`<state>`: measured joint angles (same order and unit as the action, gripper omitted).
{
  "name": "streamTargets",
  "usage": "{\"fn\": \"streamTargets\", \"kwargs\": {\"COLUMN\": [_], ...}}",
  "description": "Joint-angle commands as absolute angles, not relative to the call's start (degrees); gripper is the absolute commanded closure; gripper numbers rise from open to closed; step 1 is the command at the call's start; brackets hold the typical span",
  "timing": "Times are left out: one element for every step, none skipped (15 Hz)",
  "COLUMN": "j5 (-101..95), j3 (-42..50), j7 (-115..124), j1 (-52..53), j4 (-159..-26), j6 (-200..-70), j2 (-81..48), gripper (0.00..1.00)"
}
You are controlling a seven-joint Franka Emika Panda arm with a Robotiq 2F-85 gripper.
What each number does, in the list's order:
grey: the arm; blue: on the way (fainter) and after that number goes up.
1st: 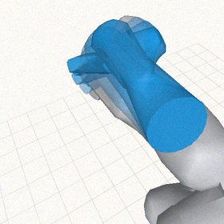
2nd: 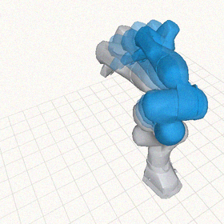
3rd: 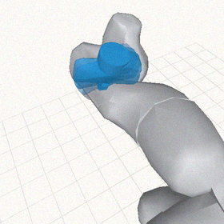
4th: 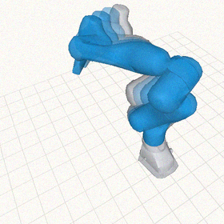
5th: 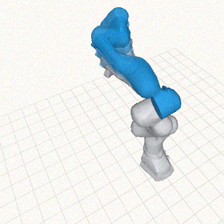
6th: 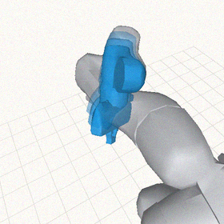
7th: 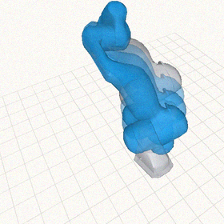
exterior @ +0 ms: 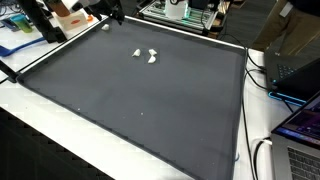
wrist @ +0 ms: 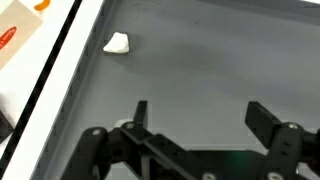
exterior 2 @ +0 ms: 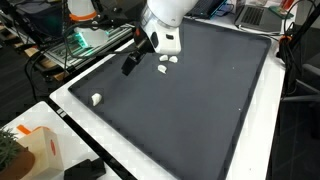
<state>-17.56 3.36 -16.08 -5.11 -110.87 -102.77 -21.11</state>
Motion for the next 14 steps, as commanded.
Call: {"fn": "streamTargets", "kwargs": {"j5": [-17.8, -17.9, -16.9, -16.1, -15.4, -14.5, -13.4, -11.8, -10.5, -8.7, -5.9, -3.3, -0.6, 1.6], "j3": [3.1, 3.0, 2.8, 2.5, 2.2, 2.1, 2.1, 2.1, 2.3, 2.3, 2.4, 2.4, 2.3, 2.2], "j7": [-16.8, -17.2, -17.7, -19.4, -21.8, -23.6, -24.9, -26.0, -27.0, -27.9, -27.5, -26.9, -25.2, -24.6], "j1": [-5.2, -5.2, -5.4, -5.7, -6.1, -6.5, -6.8, -7.1, -7.3, -7.5, -7.7, -7.6, -7.3, -6.8], "j4": [-110.7, -110.7, -111.6, -112.6, -113.7, -114.8, -115.4, -115.9, -116.4, -117.1, -118.4, -119.6, -121.4, -123.4], "j6": [-102.4, -102.2, -101.7, -101.0, -100.4, -99.7, -98.5, -97.3, -96.0, -95.1, -95.2, -95.7, -97.2, -98.4], "j2": [-21.1, -21.1, -20.0, -18.7, -17.3, -15.7, -14.6, -13.6, -12.6, -11.3, -9.7, -8.2, -6.4, -4.5], "gripper": [0.0, 0.0, 0.0, 0.0, 0.0, 0.0, 0.0, 0.0, 0.0, 0.0, 0.0, 0.0, 0.0, 0.0]}}
